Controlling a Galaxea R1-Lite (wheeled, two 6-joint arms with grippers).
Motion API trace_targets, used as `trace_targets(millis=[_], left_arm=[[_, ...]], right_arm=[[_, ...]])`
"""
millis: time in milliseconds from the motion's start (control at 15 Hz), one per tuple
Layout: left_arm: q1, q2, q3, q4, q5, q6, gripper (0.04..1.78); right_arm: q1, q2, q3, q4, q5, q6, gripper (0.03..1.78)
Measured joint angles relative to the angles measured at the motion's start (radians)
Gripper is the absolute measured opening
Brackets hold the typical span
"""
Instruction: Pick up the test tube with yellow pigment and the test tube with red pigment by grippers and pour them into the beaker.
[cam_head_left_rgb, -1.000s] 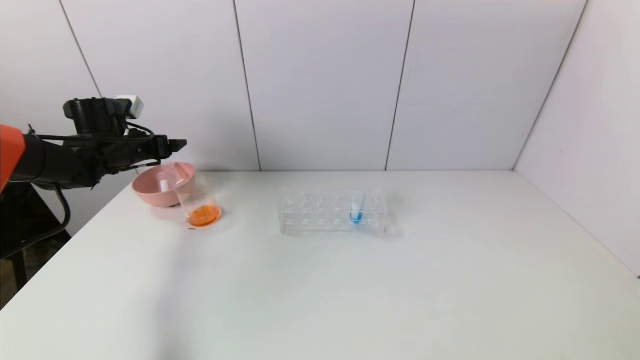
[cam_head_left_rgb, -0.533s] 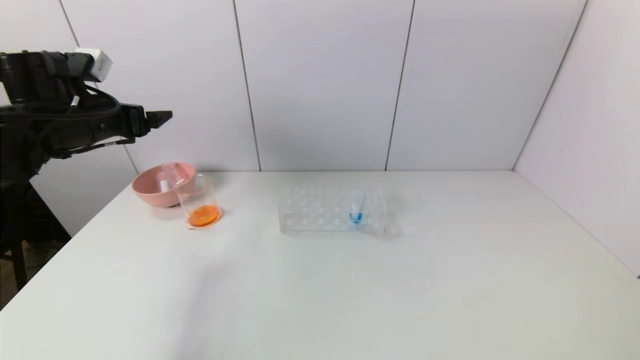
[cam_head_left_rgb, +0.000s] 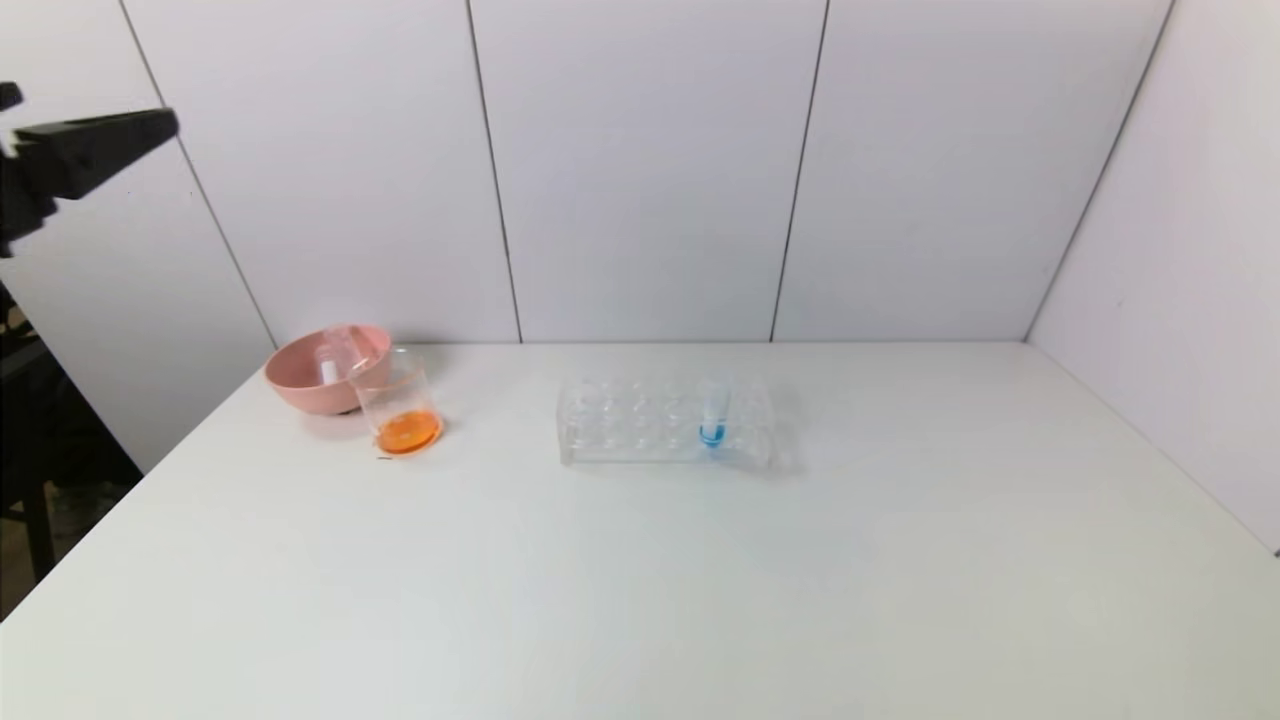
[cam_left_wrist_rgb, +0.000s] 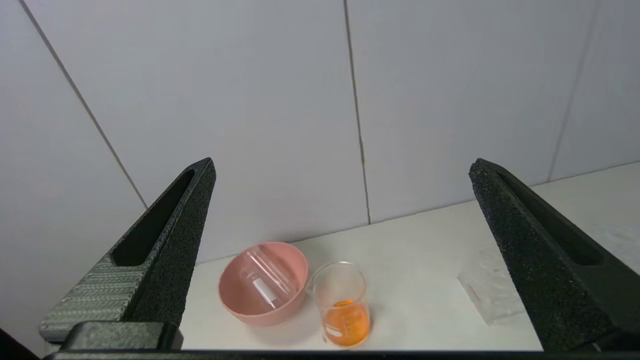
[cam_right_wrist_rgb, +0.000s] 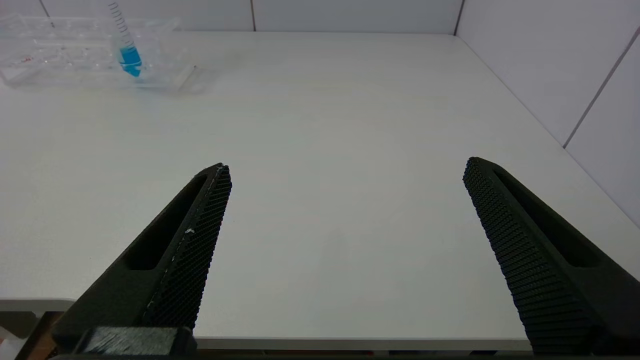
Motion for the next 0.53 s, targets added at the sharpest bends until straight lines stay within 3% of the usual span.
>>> trace_targets(millis=[333,533], left_arm=[[-0.027,-0.458,0.053,0.301,-0.050,-0.001,1.77],[-0.054,-0.694,0.144,0.409,-0.051,0.050,1.77]], right_arm=[[0.000,0.000,0.000,0.000,0.000,0.000,1.70],[0.000,0.000,0.000,0.000,0.000,0.000,1.70]])
